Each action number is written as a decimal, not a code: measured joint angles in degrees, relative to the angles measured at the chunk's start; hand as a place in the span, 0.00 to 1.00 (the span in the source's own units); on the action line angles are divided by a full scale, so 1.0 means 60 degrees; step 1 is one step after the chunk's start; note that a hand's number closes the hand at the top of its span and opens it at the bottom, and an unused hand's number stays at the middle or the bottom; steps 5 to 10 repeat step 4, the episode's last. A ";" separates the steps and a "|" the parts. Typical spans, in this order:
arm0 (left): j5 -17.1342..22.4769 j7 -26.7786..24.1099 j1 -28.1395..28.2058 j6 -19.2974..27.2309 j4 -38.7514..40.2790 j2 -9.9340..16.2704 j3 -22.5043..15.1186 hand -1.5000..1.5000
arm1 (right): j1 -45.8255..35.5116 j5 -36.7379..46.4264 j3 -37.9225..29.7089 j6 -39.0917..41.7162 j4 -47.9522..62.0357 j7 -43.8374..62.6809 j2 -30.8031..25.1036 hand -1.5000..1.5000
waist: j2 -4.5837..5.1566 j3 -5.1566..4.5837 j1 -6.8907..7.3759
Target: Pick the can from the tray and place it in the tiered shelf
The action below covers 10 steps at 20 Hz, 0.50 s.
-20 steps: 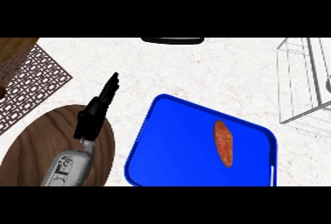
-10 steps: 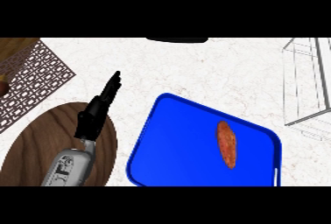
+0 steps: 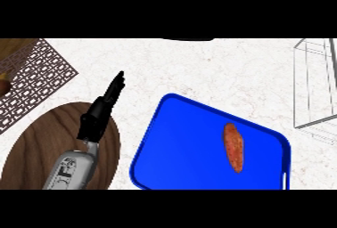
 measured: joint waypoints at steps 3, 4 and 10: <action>-0.0001 -0.0040 -0.0013 0.0007 -0.0015 -0.0013 0.0000 0.50 | 0.0139 0.0095 0.0073 0.0075 -0.0129 0.0024 -0.0156 0.00 | 0.0052 0.0028 0.0037; 0.0004 -0.0053 -0.0011 0.0001 -0.0011 -0.0005 0.0010 0.50 | 0.0201 0.0100 0.0073 0.0110 -0.0148 0.0028 -0.0187 0.00 | 0.0060 0.0038 0.0025; 0.0004 -0.0053 -0.0011 0.0001 -0.0011 -0.0005 0.0010 0.50 | 0.0201 0.0100 0.0073 0.0110 -0.0148 0.0028 -0.0187 0.00 | 0.0060 0.0038 0.0025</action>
